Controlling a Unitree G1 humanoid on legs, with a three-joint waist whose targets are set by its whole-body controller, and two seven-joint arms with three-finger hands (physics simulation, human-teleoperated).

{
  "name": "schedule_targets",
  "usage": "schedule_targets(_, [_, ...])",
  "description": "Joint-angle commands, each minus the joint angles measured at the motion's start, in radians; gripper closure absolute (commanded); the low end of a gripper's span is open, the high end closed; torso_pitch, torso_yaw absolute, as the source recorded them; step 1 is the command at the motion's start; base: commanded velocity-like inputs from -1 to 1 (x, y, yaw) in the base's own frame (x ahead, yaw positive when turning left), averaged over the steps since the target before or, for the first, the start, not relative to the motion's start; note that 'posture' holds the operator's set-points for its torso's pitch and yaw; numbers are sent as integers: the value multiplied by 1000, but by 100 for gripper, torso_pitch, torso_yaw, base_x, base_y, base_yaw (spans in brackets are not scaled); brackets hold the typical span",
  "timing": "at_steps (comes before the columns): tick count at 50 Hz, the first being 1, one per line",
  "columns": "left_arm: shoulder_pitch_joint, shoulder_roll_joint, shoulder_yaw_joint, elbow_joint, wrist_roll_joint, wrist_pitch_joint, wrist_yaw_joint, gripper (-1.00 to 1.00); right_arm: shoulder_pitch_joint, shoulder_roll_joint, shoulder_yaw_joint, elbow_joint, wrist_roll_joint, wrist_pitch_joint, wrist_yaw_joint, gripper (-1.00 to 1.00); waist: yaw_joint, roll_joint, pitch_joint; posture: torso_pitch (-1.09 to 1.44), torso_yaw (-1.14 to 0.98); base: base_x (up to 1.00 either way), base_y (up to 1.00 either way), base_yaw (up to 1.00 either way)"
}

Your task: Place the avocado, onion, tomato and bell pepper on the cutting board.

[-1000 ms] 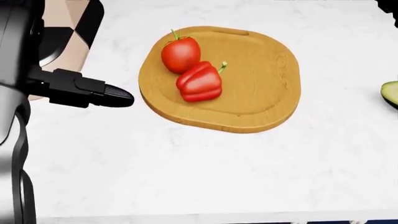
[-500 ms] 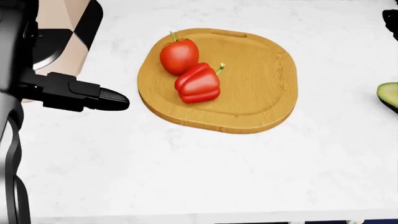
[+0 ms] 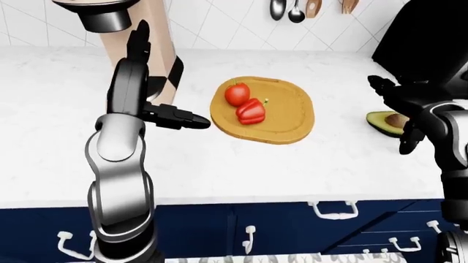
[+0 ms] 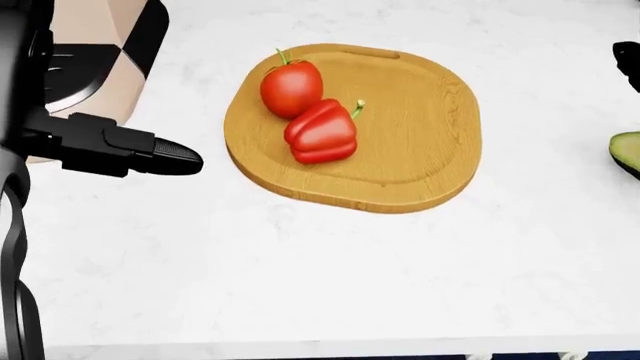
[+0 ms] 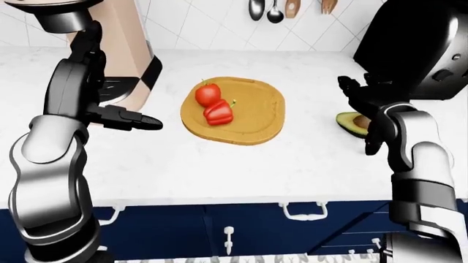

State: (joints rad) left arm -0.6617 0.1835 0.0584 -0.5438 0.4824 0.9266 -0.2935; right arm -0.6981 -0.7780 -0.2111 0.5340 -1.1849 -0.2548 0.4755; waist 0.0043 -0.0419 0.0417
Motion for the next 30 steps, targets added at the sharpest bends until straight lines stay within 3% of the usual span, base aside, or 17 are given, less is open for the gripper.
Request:
schedule_targets(1, [-28, 7, 3, -30, 7, -24, 5, -100, -23, -23, -22, -38, 4, 6, -14, -100, 0, -5, -26, 0, 0, 0, 0, 0])
schedule_targets(11, [-34, 11, 4, -38, 14, -13, -4, -100, -10, -19, -18, -20, -6, 0, -21, -84, 0, -8, -26, 0, 0, 0, 0, 0])
schedule_targets(15, [-40, 12, 4, -39, 16, -8, -7, -100, -10, -15, -18, -18, -6, 1, -18, -64, 0, -11, -26, 0, 0, 0, 0, 0])
schedule_targets(30, [-36, 10, 4, -33, 18, -18, -6, -100, -5, 3, -6, -14, -20, -11, -28, -52, 0, -20, -23, 0, 0, 0, 0, 0])
